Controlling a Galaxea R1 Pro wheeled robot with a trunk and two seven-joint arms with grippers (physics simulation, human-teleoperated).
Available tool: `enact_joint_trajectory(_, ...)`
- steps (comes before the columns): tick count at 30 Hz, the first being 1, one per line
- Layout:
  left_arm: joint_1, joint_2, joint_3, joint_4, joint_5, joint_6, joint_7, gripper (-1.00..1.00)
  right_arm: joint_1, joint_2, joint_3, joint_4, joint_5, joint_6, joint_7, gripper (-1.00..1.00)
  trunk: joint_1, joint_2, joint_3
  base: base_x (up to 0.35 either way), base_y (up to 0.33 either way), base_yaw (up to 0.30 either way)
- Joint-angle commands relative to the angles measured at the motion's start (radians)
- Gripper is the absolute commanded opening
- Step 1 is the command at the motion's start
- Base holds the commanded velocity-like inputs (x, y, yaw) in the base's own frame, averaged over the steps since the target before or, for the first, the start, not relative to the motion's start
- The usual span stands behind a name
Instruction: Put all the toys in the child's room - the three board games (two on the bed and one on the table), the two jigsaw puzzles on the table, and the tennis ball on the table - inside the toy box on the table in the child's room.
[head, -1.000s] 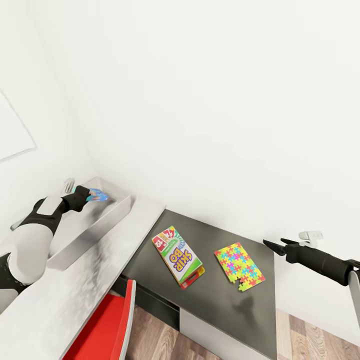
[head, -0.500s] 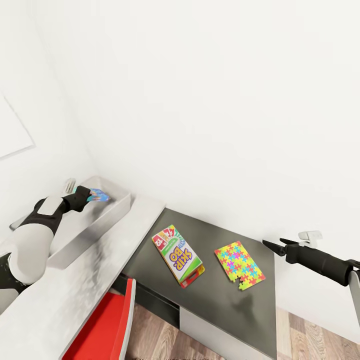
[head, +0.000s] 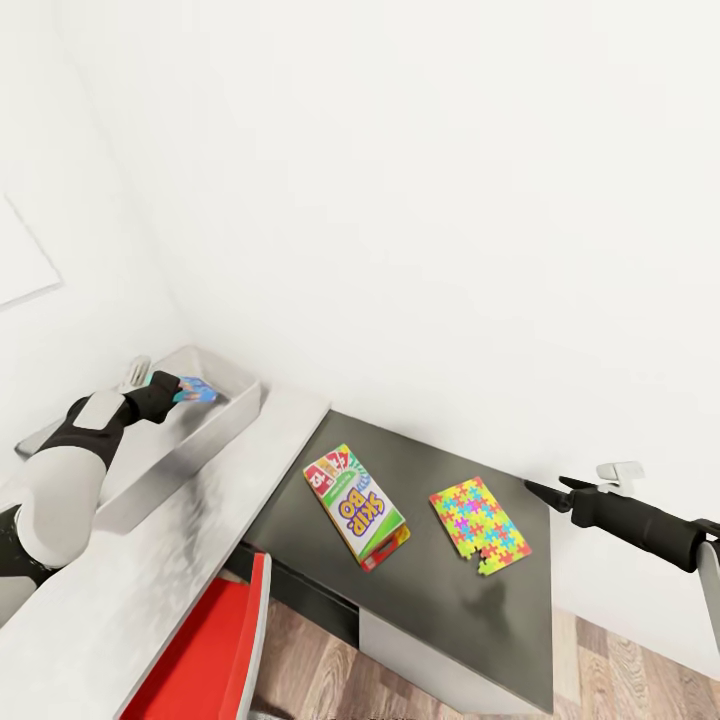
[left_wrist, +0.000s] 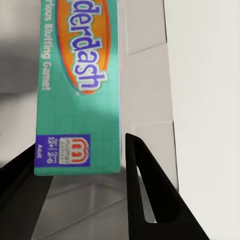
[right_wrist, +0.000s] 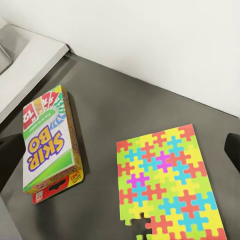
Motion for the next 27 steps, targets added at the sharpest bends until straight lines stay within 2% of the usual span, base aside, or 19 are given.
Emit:
enact_joint_trajectory(1,-0.001,0.0,0.004,-0.002,0.01,0.006,0.008,-1.0,-0.001,0.0,-0.001,0.0,-0.006,0.009,0.0,1.0,0.0,-0.002,-0.003,0.0,0.0,0.0)
enact_joint_trajectory(19,-0.021,0.001,0.003,-0.006,0.006,-0.006,0.002,-1.0,-0.001,-0.002,-0.009,0.0,-0.006,0.009,0.001,1.0,0.0,-0.002,-0.019,0.0,0.0,0.0)
enact_joint_trajectory(27,-0.023,0.0,0.003,-0.007,0.006,-0.007,-0.036,-1.0,-0.002,-0.004,-0.016,0.0,-0.006,0.008,0.0,1.0,0.0,-0.002,-0.02,0.0,0.0,0.0)
